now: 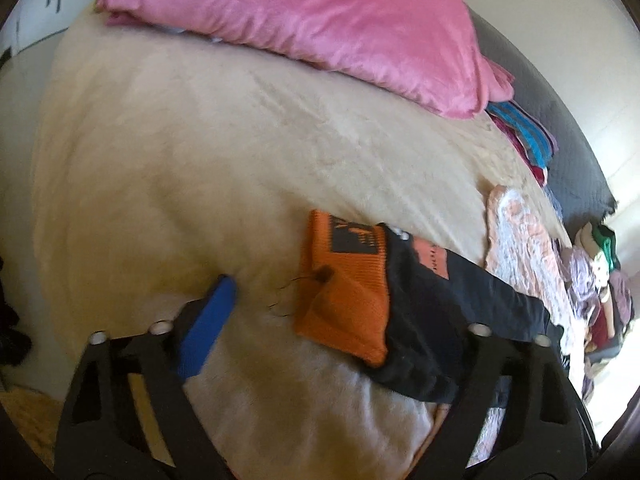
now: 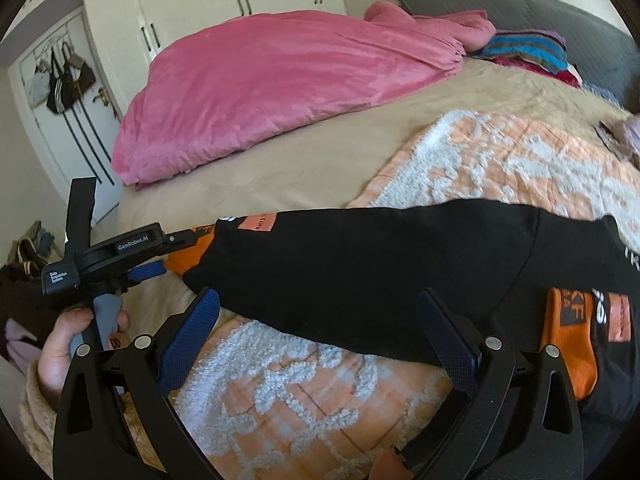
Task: Fold small clothes
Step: 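Move the left tool to the other orange cuff and grasp it, then carry the second sleeve with the left tool across the body, lay it down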
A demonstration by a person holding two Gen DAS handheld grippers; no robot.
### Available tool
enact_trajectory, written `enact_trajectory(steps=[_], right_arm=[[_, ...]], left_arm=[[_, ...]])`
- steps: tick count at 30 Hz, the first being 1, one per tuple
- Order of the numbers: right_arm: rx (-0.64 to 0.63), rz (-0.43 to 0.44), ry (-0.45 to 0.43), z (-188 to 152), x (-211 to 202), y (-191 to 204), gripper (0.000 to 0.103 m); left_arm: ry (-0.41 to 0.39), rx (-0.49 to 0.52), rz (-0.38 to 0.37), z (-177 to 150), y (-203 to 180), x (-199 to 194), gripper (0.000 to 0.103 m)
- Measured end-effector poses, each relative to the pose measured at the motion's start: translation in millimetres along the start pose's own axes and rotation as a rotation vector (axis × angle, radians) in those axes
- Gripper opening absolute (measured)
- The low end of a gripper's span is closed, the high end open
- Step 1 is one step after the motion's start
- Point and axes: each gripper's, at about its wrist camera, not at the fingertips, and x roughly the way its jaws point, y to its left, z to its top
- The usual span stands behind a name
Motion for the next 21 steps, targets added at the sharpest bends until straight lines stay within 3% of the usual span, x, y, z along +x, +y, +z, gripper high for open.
enact_trajectory(steps=[3, 5, 7, 13, 21], right_arm=[[0.036, -0.004, 0.001, -5, -1, -9, 0.098], [0.058, -0.006, 0.0, -7, -3, -14, 0.098], [0.075, -0.026, -0.008, -11, -8, -19, 0.098], [0.09, -0.11, -0.056, -25, -36, -32, 0.098], [0.184, -0.138, -0.106, -34, -70, -67, 0.098]], left_arm=[[0.023, 0.05, -0.039, -2, -12, 6, 0.038], [0.051, 0.081, -0.037, -4, -18, 13, 0.033], [0.066, 0.084, -0.092, -4, -20, 16, 0.014], [-0.011, 0.092, -0.171, -5, -25, -6, 0.01], [-0.078, 0.097, -0.235, -9, -43, -36, 0.01]])
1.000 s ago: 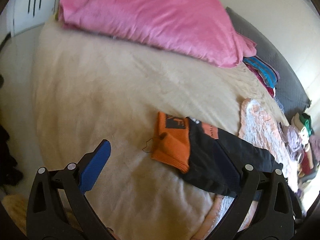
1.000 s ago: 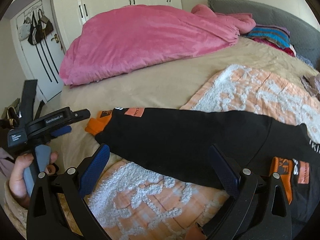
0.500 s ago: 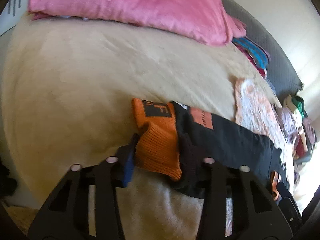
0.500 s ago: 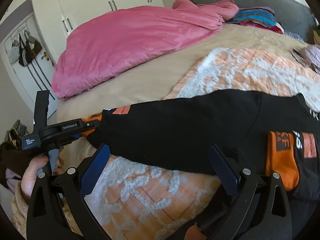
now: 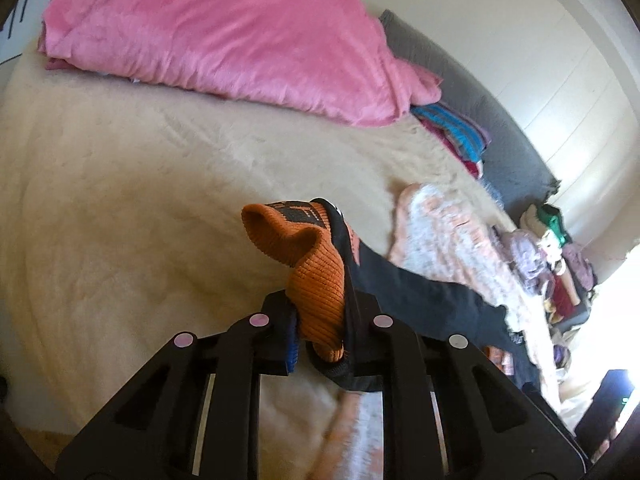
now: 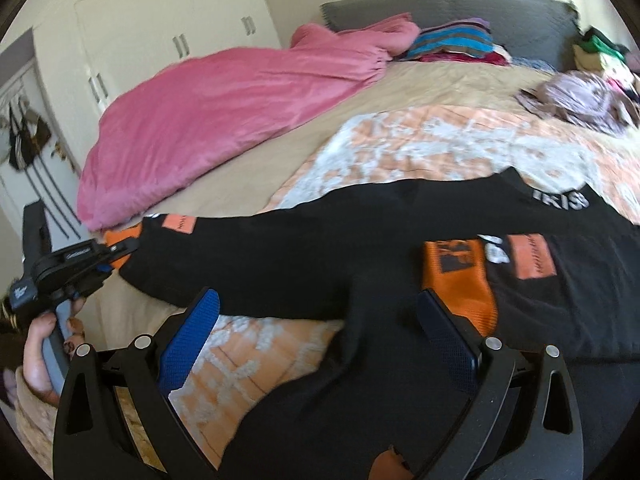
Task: Fold small clothes
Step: 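Carry the second sleeve with the left tool across the body, lay it down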
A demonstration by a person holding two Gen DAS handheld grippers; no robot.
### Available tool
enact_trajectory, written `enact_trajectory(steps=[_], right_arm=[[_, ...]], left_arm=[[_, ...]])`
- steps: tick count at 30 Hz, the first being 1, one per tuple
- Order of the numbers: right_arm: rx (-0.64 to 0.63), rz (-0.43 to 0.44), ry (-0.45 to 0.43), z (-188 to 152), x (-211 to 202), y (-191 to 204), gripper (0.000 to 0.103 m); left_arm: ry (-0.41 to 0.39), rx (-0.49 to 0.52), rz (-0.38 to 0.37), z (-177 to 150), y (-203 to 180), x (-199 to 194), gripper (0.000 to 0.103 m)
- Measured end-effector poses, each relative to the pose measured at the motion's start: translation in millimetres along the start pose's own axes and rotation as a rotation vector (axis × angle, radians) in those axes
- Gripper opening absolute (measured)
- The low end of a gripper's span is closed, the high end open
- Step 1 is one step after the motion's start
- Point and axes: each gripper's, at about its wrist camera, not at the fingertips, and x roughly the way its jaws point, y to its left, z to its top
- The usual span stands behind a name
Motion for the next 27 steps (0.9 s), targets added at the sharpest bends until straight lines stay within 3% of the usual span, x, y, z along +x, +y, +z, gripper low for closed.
enact_trajectory(steps=[4, 11, 27], right_arm=[[0.051, -0.013, -0.024, -3, -14, -18, 0.098], [0.038, -0.137, -0.106, -1, -50, -44, 0.098], [0.159, -0.148, -0.188, -12, -111, -101, 0.098]], left_arm=[[-0.026, 0.028, -0.05, 0, -23, -14, 0.009], [-0.073, 0.108, -0.068, -4, -65, -32, 0.009], [-0.057, 0.217, -0.151, -27, -138, -39, 0.009]])
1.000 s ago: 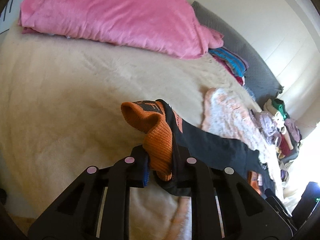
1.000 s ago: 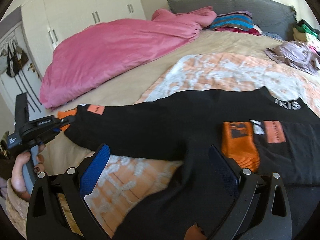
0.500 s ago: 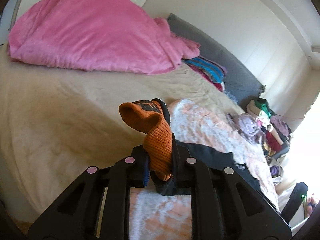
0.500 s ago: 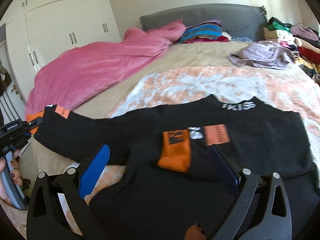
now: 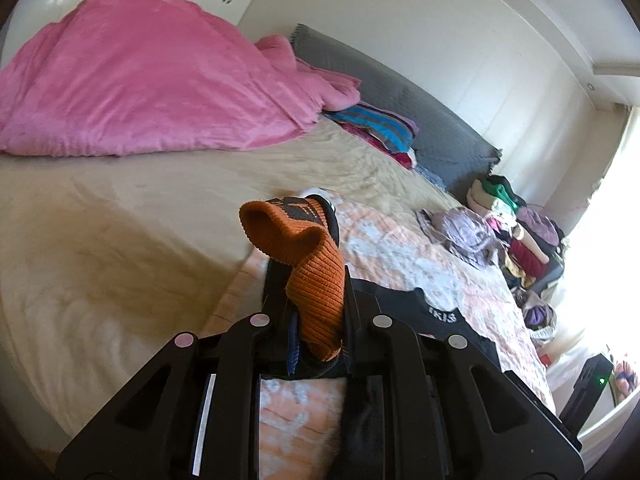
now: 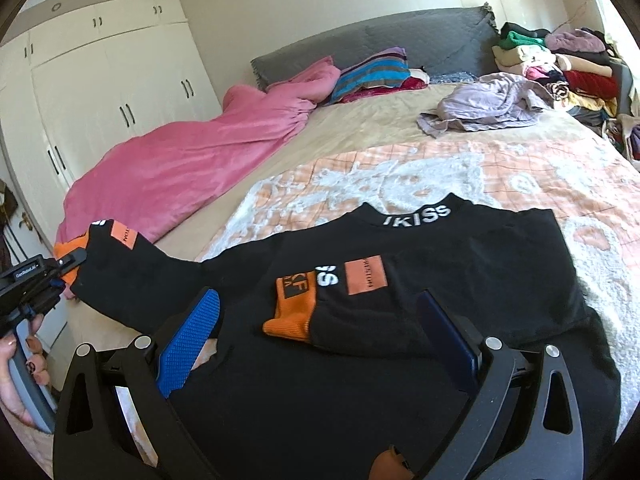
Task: Fold small clothes
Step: 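Carry the second sleeve with the left tool across the body, lay it down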
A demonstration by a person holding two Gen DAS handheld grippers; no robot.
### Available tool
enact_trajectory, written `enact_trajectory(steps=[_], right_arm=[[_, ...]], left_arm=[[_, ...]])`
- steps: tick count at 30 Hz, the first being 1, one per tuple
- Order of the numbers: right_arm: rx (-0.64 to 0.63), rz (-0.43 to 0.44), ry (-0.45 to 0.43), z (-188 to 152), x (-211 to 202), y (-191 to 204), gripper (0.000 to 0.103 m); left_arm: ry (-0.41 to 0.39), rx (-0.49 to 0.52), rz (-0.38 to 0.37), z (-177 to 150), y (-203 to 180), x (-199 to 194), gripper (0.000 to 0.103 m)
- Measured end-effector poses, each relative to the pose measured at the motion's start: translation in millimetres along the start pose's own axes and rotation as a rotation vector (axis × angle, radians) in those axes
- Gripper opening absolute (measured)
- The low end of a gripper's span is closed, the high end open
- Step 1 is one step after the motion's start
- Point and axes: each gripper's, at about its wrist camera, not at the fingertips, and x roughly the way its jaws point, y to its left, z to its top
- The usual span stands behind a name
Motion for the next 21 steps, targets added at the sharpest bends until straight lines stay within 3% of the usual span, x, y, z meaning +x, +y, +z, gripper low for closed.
enact_trajectory(steps=[11, 21], right_arm=[[0.064, -0.03, -0.037, 0, -33, -36, 0.098], [0.128, -0.051, -0.012, -11, -46, -64, 0.098]], left_arm=[[0.054, 0.087, -0.052, -16, -54, 17, 0.009], [0.107, 0.172, -0.097, -38, -97, 34, 0.009]])
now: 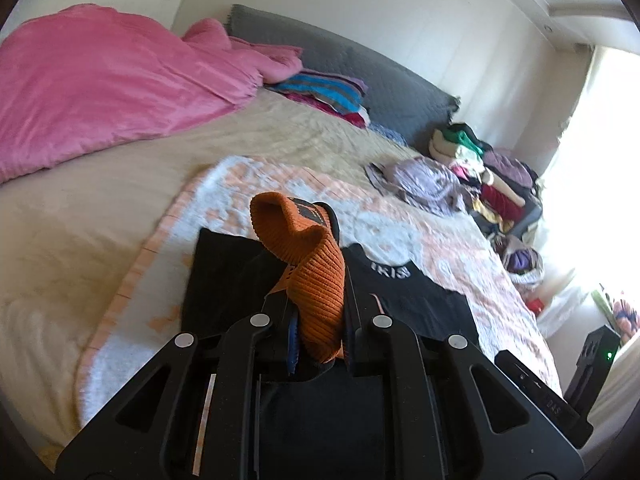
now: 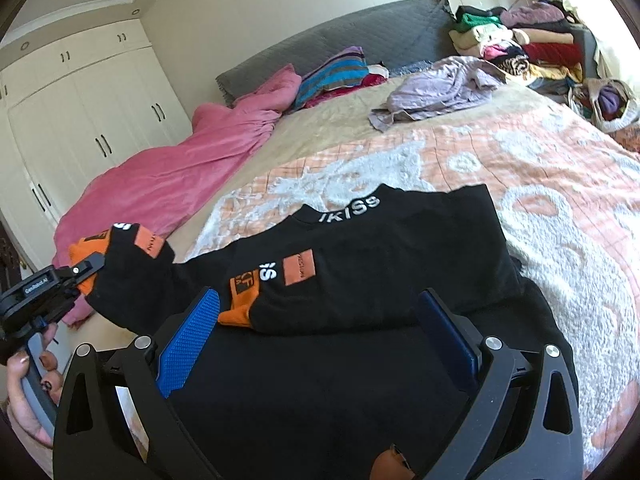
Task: Fold small clothes
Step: 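Carry the second sleeve with the left tool across the body, lay it down, then open the left tool to release the sleeve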
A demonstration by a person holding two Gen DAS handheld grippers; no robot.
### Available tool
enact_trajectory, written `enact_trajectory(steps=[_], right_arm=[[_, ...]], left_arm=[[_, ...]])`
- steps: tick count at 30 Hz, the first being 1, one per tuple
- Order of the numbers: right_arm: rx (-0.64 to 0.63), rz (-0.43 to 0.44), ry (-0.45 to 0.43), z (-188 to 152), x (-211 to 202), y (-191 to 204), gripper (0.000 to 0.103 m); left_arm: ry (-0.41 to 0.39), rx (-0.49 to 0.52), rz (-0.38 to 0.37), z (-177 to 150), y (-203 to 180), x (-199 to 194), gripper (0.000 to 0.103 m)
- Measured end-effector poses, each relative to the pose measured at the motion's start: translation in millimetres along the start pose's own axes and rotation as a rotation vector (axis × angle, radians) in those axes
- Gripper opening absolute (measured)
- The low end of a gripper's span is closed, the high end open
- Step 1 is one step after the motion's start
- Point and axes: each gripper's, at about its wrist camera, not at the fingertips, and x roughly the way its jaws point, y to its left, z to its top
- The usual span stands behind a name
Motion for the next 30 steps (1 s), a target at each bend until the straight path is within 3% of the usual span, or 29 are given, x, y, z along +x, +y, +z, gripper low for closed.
enact_trajectory(steps=[18, 24, 27, 30], right_arm=[[0.064, -0.061, -0.018, -8, -24, -42, 0.098], [0.119, -0.045, -0.009, -10, -20, -54, 0.098], [0.129, -0.027, 0.014, -12, -13, -54, 0.098], [0.123, -0.003, 0.046, -15, -3, -48, 0.098]], left_arm=[[0.183, 0.125, -0.088, -48, -54, 69, 0.009], [0.241, 0.123, -0.163, -62, -61, 81, 0.022], [0.256, 0.111, -0.209, -65, -63, 81, 0.034], [0.247, 0.111, -0.204, -63, -61, 78, 0.038]])
